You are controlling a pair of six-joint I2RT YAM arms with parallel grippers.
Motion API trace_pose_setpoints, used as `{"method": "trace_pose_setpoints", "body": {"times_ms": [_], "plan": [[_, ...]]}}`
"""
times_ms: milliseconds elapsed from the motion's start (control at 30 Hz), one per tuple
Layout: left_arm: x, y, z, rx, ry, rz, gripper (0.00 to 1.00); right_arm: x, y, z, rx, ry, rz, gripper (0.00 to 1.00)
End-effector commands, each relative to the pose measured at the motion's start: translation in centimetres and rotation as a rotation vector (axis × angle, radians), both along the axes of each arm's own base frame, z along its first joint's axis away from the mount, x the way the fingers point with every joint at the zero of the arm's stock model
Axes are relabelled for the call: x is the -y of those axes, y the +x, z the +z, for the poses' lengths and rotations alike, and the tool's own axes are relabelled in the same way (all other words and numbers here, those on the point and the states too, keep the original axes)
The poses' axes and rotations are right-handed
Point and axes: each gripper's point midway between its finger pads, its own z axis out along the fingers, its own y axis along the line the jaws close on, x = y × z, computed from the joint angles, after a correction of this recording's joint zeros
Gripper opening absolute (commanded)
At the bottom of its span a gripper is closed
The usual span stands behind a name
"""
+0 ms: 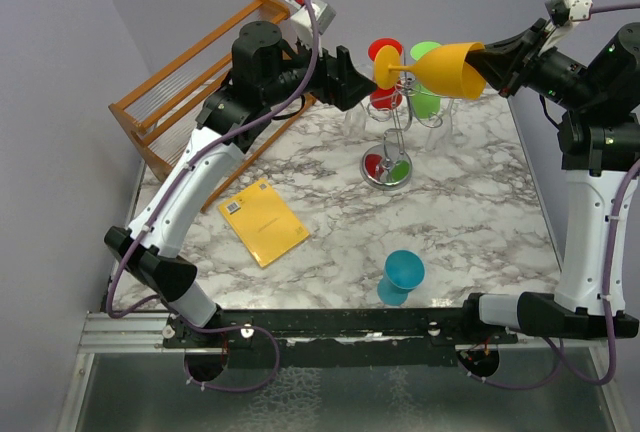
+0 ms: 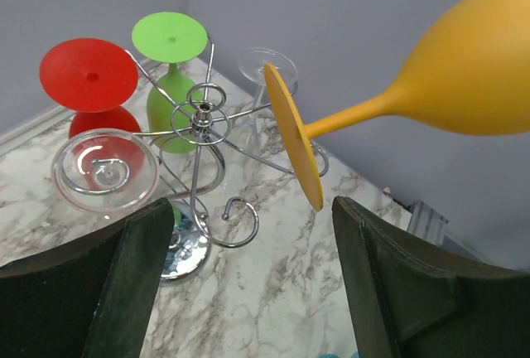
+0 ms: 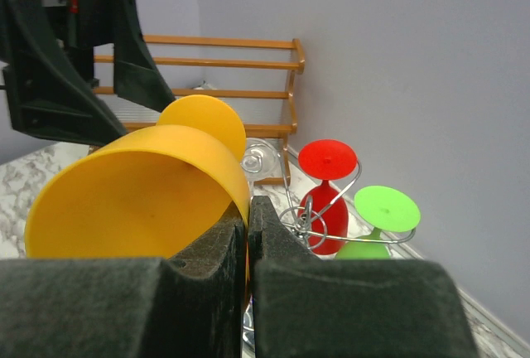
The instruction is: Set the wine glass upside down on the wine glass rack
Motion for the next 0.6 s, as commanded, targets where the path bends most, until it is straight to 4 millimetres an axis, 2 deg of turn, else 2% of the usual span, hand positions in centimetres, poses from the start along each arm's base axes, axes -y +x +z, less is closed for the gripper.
{"method": "trace_pose_setpoints", "body": {"times_ms": [0,300,433,567], "plan": [[0.9,-0.7,2.6,0.004,-0.091,-0.063,0.74,-0.7,-1.4,0.7,0.036,-0.001,0.055,0.01],[1.9,-0.3,2.3,-0.02,-0.108,-0.093,0.46,-0.7,-1.1,0.0,0.025,-0.002,0.058,0.01],[2.2,-0.3,2.0,-0.037,-0.113,-0.112,0.37,-0.7,-1.1,0.0,0.027,-0.003,0.055,0.01],[2.5,-0.5,2.1,-0.054,-0.123,-0.13,0.32,-0.8,-0.9,-0.1,0.027,-0.003,0.058,0.01]]}}
